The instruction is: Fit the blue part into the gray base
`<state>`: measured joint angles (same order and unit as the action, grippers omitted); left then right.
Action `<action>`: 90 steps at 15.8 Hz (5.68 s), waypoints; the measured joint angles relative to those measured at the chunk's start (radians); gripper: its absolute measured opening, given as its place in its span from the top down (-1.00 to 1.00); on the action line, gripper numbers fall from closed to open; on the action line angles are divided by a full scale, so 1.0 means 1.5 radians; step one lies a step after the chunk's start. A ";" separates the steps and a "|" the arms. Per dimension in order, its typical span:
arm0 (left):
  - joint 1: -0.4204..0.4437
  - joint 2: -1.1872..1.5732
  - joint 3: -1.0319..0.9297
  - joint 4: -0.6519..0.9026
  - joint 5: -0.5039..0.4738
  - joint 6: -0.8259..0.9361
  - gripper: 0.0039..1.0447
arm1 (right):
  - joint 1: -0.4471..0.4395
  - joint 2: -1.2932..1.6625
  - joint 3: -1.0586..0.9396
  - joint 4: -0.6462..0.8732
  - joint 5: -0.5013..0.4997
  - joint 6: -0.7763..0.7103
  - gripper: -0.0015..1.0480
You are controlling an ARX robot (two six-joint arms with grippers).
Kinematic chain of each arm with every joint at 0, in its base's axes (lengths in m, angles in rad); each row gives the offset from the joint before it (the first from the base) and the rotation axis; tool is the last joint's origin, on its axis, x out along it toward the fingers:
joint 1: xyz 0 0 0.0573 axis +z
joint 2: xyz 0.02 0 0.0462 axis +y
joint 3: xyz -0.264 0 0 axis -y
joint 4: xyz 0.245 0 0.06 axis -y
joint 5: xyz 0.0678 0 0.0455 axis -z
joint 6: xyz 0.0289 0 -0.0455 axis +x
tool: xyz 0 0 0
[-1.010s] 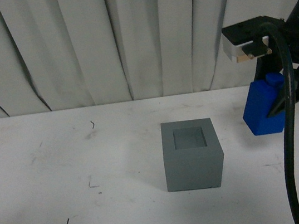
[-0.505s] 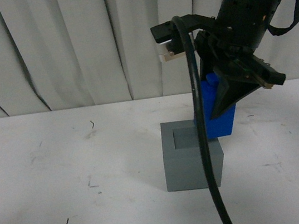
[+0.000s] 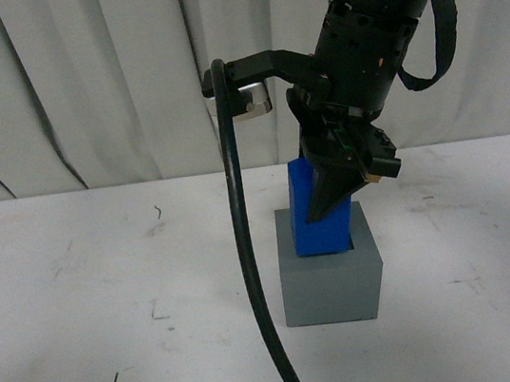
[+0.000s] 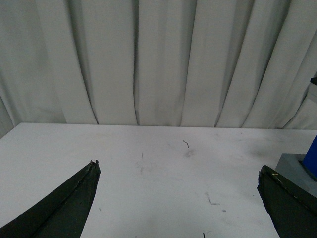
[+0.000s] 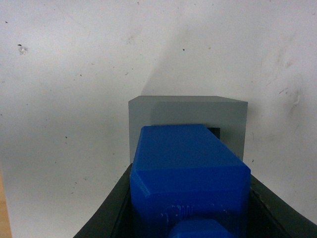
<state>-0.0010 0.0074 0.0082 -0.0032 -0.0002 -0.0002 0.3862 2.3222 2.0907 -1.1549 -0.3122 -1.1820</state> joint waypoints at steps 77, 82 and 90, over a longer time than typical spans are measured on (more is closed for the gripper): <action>0.000 0.000 0.000 0.000 0.000 0.000 -0.88 | -0.258 -1.329 -1.385 0.991 0.208 0.781 0.96; 0.000 0.000 0.000 0.000 0.000 0.000 -0.88 | -0.258 -1.394 -1.385 0.925 0.209 0.781 0.96; 0.000 0.000 0.000 0.000 0.000 0.000 -0.88 | -0.258 -1.546 -1.385 0.762 0.209 0.781 0.96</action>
<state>-0.0010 0.0074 0.0082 -0.0029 -0.0002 -0.0002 -0.0002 0.0036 0.0135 -0.0124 0.0006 -0.0101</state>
